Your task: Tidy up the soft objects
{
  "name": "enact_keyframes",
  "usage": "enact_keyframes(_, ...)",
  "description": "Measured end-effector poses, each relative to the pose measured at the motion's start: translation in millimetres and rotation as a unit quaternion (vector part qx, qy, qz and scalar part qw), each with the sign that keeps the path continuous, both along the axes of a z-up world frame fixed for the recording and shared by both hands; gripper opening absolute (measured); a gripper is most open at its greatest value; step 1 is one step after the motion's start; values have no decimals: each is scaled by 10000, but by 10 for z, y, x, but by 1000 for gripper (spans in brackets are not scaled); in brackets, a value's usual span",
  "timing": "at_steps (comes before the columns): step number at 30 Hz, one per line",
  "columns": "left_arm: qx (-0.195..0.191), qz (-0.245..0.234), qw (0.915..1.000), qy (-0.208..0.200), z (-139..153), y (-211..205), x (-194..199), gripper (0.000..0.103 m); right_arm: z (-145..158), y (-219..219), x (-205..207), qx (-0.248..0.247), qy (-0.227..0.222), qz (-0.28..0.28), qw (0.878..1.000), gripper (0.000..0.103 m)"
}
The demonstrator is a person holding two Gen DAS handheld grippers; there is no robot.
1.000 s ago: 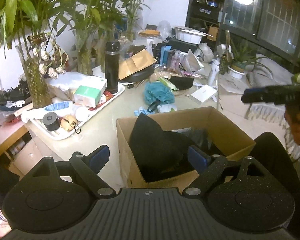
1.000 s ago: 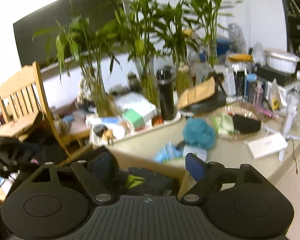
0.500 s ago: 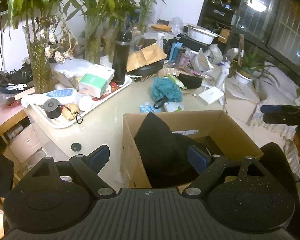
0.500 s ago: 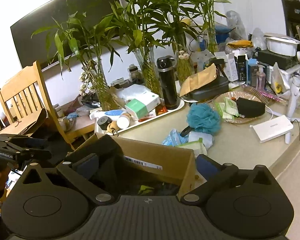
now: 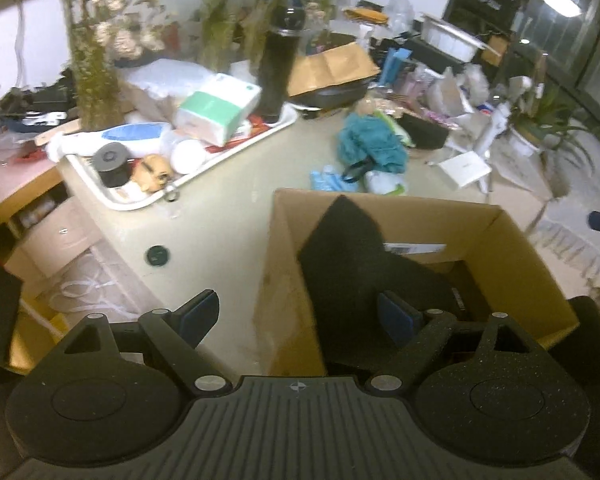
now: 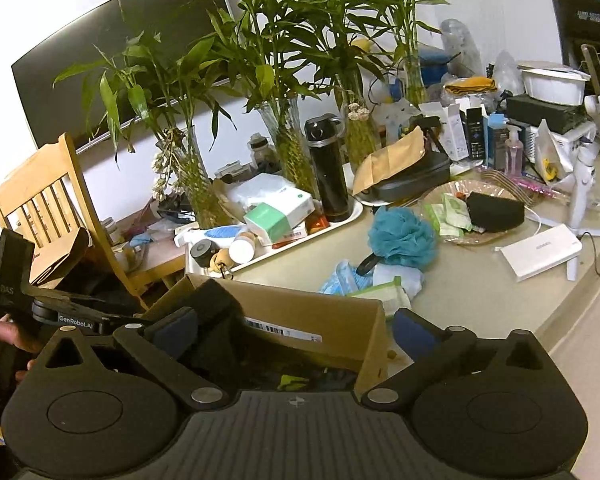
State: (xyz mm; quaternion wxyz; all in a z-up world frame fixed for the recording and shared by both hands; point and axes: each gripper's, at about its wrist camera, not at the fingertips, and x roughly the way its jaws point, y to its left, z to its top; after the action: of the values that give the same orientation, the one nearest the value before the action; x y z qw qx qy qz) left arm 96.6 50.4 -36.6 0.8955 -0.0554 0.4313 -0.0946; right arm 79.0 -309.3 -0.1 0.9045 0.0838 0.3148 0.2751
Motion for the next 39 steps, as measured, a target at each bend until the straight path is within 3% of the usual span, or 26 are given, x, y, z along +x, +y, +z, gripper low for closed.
enact_keyframes(4,134,172,9998,32,32,70,-14,88,-12,-38,5,24,28,-61,10000,103)
enact_keyframes(13,1145,106,9930,278,22,-108,-35,87,-34,-66,16,76,85,-119,9999,103)
enact_keyframes(19,782,127,9963,346,43,-33,-105,87,-62,-82,27,95,111,-141,9998,103)
enact_keyframes(30,26,-43,9994,-342,241,28,-80,87,-95,-92,66,-9,133,-194,9997,103)
enact_keyframes(39,-19,-327,9971,-680,312,-35,-28,87,-156,-89,183,-290,216,-264,9990,103)
